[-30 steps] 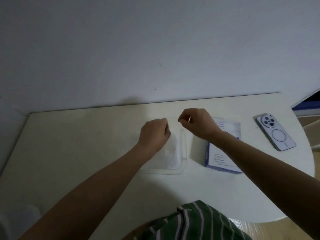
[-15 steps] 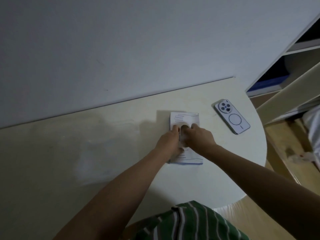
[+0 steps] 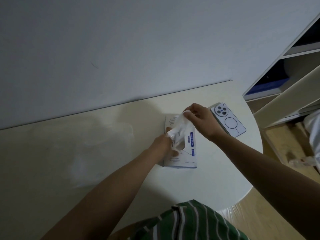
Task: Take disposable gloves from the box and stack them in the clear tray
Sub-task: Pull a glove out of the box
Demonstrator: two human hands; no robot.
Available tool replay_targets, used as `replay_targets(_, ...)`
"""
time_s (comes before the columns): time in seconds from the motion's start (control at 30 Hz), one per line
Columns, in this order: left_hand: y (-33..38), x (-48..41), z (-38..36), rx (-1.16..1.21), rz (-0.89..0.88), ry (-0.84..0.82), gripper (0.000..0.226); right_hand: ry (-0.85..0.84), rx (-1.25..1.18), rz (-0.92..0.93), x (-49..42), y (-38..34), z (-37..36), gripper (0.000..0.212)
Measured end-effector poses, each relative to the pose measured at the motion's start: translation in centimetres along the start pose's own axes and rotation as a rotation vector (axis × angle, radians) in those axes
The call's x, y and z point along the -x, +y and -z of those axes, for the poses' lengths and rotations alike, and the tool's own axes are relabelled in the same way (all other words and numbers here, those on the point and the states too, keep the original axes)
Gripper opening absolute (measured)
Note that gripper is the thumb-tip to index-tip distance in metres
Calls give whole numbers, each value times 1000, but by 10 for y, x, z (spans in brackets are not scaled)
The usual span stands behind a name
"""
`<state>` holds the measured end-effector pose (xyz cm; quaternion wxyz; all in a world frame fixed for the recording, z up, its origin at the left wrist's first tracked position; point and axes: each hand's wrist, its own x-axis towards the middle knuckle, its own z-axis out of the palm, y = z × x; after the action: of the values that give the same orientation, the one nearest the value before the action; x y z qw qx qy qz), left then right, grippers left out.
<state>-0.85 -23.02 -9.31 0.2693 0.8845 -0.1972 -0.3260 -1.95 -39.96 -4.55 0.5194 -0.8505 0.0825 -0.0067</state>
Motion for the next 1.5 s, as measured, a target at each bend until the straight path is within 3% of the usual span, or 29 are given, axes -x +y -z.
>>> replay_targets(0.1,4,7,14,154,-44,49,55,-113,18,-33,0,-6,2,30)
replay_targets(0.23,-6,22,41,633,-203,89,48,-138,-14,-56,1,-4,-7,40)
replay_targets(0.4,-15,36,57,742,-129,118,48,-129,142,-89,-1,1,-19,38)
replay_targets(0.5,-16,32,52,592,-25,266,46,-89,209,-100,2,6,-21,32)
replay_targets(0.6,-14,27,46,332,11,472,18,-40,265,-78,6,10,-22,18)
replay_targets(0.7,-14,27,46,250,-17,517,9,-27,352,-100,7,17,-23,5)
replay_targets(0.8,-17,28,47,132,-20,514,9,78,412,-150,7,21,-23,5)
replay_targets(0.93,-13,33,46,51,-49,586,12,136,426,-176,6,19,-33,25)
replay_targets(1.03,-9,38,52,79,-88,655,8,55,558,-127,7,21,-45,33)
replay_targets(1.3,-28,53,72,176,-63,710,15,-298,966,-57,11,24,-62,17)
replay_targets(1.5,-34,57,82,383,-7,773,24,-464,1025,-108,8,15,-59,24)
